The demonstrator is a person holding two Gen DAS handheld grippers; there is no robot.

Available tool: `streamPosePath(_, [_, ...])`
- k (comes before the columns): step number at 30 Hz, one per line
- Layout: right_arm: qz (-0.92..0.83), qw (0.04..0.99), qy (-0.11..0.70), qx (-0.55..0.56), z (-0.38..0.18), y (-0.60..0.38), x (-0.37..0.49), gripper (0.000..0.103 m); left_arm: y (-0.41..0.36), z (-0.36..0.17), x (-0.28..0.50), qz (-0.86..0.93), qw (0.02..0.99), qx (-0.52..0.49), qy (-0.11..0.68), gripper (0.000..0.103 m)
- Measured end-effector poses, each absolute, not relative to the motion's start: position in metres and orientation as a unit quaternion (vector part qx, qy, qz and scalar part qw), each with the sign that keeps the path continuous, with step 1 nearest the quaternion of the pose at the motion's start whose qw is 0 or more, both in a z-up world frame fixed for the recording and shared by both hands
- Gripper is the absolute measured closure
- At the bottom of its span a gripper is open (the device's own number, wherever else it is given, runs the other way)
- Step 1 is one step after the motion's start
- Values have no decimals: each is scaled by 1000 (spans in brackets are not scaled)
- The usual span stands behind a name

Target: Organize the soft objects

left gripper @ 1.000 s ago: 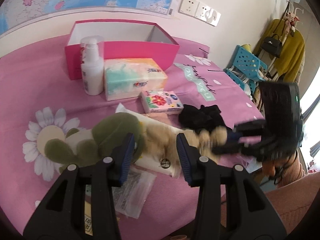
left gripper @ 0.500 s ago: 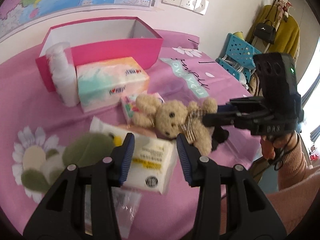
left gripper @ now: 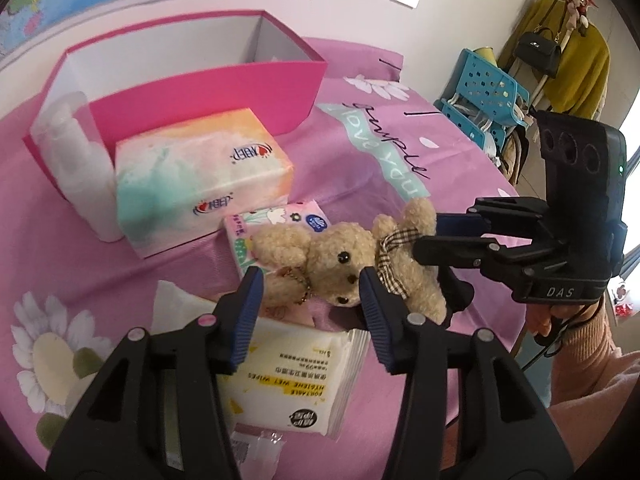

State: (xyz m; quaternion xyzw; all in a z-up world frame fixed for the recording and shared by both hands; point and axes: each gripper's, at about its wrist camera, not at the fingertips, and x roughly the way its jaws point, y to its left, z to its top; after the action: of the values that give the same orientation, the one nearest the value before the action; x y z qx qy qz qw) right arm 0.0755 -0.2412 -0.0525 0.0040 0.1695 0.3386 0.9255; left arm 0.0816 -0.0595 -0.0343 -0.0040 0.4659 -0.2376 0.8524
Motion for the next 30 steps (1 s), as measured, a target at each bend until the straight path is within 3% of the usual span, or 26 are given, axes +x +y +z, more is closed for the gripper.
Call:
streamPosePath(3, [332,928,167,2,-51,-243,79,79,-63,-37,88,-239,845,-9,478,50])
streamPosePath(8, [329,930,162,8,-47,-248,87,79,-70,-42,94,-265,829,-24,491,39])
streamPosePath(30, [354,924,140,37,-30,-241,98,86,-70,-16,83,-258,858,-18,443,40])
